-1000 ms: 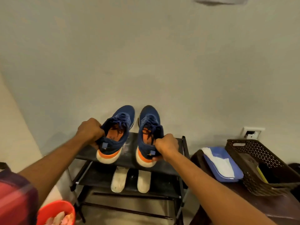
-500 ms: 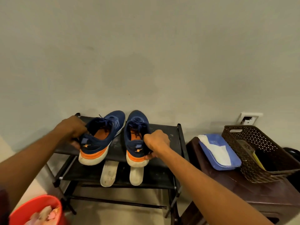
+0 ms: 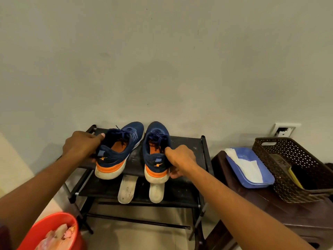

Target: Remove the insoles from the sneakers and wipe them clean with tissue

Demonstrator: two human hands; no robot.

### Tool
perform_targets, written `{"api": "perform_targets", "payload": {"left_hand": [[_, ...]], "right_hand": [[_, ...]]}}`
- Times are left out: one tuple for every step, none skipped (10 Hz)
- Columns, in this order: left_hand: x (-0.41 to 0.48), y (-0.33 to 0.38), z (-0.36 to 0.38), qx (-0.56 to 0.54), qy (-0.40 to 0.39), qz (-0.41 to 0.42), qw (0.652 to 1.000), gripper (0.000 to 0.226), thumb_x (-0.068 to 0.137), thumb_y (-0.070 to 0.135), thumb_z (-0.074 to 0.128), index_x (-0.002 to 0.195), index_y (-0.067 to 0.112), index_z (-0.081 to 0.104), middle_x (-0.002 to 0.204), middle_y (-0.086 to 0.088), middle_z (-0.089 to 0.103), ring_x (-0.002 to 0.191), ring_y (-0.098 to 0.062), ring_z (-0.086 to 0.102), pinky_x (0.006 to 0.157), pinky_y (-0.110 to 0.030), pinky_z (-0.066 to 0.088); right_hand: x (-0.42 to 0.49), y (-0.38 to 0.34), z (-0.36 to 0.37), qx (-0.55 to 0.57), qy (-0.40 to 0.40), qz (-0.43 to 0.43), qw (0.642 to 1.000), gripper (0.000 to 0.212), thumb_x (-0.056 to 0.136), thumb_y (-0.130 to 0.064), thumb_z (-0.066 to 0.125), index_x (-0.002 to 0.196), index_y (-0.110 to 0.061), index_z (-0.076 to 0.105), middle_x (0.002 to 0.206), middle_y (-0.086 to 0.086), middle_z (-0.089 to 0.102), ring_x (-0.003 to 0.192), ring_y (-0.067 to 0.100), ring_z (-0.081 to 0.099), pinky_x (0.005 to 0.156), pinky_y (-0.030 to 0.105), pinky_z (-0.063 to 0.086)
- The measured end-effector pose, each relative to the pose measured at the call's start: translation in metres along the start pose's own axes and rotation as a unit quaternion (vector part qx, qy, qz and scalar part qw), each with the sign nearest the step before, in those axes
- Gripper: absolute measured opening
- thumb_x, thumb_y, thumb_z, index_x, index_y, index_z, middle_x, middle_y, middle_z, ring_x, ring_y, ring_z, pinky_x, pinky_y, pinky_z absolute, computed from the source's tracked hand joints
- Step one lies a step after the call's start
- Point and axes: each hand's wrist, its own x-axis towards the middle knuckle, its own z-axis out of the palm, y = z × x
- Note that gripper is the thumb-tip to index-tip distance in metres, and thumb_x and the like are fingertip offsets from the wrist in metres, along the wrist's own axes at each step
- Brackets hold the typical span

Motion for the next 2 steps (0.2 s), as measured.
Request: {"api": "perform_targets", "payload": {"left_hand": [[-0.009, 0.004, -0.014, -0.012, 0.051, 0.044, 0.998, 0.023, 0.089, 0.038, 0.07, 0.077, 0.02, 0.079, 0.082, -0.009, 0.076, 0.08, -0.033, 0.068, 0.08, -0.041, 0.058], [-0.023, 0.022, -0.034, -0.071, 0.063, 0.084, 0.992, 0.015, 0.082, 0.03, 0.074, 0.071, 0.021, 0.078, 0.071, -0.002, 0.077, 0.072, -0.028, 0.074, 0.079, -0.046, 0.063]], "right_hand": [[-0.009, 0.001, -0.017, -0.024, 0.02, -0.031, 0.999, 0.038, 0.092, -0.046, 0.052, 0.077, -0.011, 0.054, 0.068, 0.011, 0.071, 0.046, 0.025, 0.069, 0.053, 0.035, 0.062], [-0.024, -0.007, -0.045, -0.03, 0.072, -0.097, 0.992, 0.035, 0.094, -0.039, 0.053, 0.074, -0.01, 0.057, 0.063, 0.008, 0.069, 0.045, 0.022, 0.068, 0.05, 0.033, 0.061]]}}
